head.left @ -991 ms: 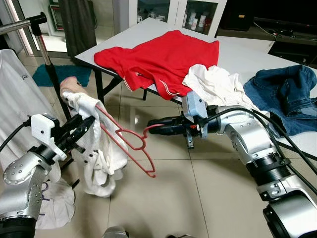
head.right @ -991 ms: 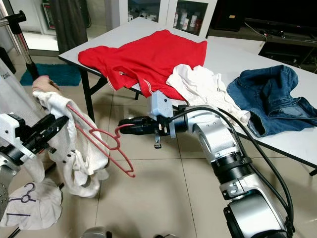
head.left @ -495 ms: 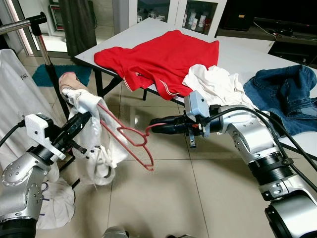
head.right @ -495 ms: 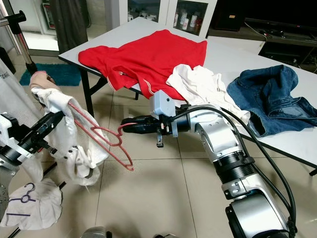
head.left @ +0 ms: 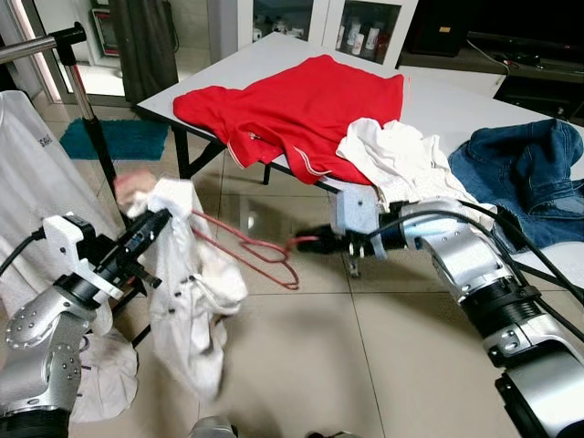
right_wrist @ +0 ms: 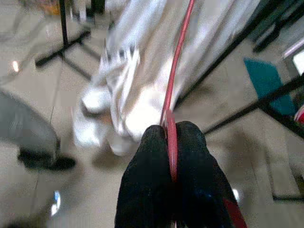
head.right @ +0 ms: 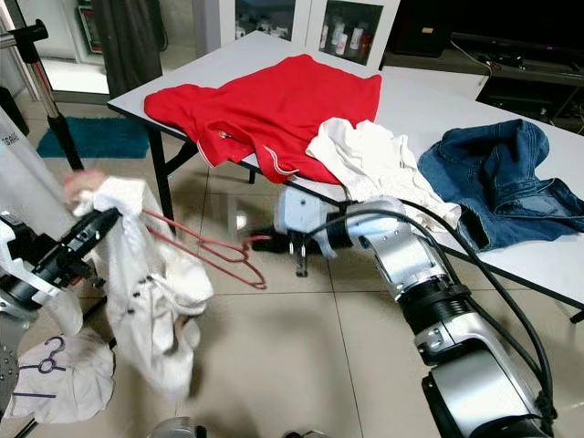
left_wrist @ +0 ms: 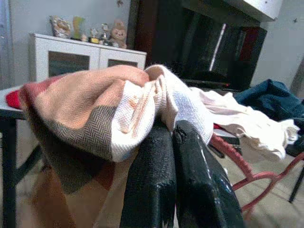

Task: Hang hanger

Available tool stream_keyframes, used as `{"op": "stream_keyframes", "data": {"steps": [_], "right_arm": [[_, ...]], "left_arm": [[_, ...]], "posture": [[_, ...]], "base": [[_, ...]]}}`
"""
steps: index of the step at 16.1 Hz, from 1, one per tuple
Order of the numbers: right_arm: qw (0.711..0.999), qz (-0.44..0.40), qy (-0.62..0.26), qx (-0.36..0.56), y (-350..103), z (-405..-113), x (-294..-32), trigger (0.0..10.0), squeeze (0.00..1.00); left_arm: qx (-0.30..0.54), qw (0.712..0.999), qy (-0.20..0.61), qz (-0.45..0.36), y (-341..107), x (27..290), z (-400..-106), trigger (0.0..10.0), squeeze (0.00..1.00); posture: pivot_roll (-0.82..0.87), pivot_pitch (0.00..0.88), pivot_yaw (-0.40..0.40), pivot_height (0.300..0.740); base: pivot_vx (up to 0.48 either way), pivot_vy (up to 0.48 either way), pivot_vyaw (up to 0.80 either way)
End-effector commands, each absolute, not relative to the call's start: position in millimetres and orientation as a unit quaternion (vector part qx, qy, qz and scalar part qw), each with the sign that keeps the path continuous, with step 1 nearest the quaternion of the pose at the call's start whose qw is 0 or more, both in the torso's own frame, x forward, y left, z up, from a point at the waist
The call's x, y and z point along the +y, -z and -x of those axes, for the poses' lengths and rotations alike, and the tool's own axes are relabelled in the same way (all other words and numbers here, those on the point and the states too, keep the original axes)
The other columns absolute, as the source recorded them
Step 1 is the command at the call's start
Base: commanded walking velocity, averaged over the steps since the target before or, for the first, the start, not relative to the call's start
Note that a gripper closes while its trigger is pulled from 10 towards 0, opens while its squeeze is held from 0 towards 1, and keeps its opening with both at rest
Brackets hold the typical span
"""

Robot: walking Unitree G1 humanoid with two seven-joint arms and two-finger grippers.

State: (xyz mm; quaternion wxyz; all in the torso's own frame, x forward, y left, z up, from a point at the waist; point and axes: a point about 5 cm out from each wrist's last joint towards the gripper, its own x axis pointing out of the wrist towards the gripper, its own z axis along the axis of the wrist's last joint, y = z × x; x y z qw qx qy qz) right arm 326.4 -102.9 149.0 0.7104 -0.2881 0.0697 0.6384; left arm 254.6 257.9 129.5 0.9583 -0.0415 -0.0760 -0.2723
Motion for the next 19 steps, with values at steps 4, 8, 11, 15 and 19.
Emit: {"op": "stream_keyframes", "data": {"steps": [4, 8, 11, 15, 19], "right_arm": [[0.658, 0.44, -0.602, 0.109, -146, -336, -126, 0.0, 0.0], [0.652, 0.479, -0.586, 0.04, -175, -343, -115, 0.0, 0.0], [0.581, 0.565, -0.585, -0.027, -188, -337, -90, 0.0, 0.0], [0.517, 0.632, -0.578, -0.002, -173, -336, -94, 0.0, 0.0], [0.481, 0.668, -0.567, 0.035, -155, -337, -104, 0.0, 0.0]], "left_arm": [[-0.088, 0.949, 0.296, 0.055, -134, 246, -255, 0.0, 0.0], [-0.076, 0.944, 0.314, 0.069, -129, 236, -255, 0.0, 0.0], [-0.08, 0.928, 0.352, 0.09, -124, 200, -260, 0.0, 0.0], [-0.099, 0.918, 0.372, 0.101, -131, 180, -266, 0.0, 0.0], [-0.135, 0.913, 0.364, 0.126, -147, 178, -269, 0.0, 0.0]], "posture": [[0.14, 0.0, -0.093, 0.74], [0.14, 0.0, -0.092, 0.74], [0.14, 0.0, -0.089, 0.74], [0.15, 0.0, -0.093, 0.74], [0.15, 0.0, -0.095, 0.74]], "base": [[0.0, 0.0, 0.0], [0.0, 0.0, 0.0], [0.0, 0.0, 0.0], [0.0, 0.0, 0.0], [0.0, 0.0, 0.0]]}}
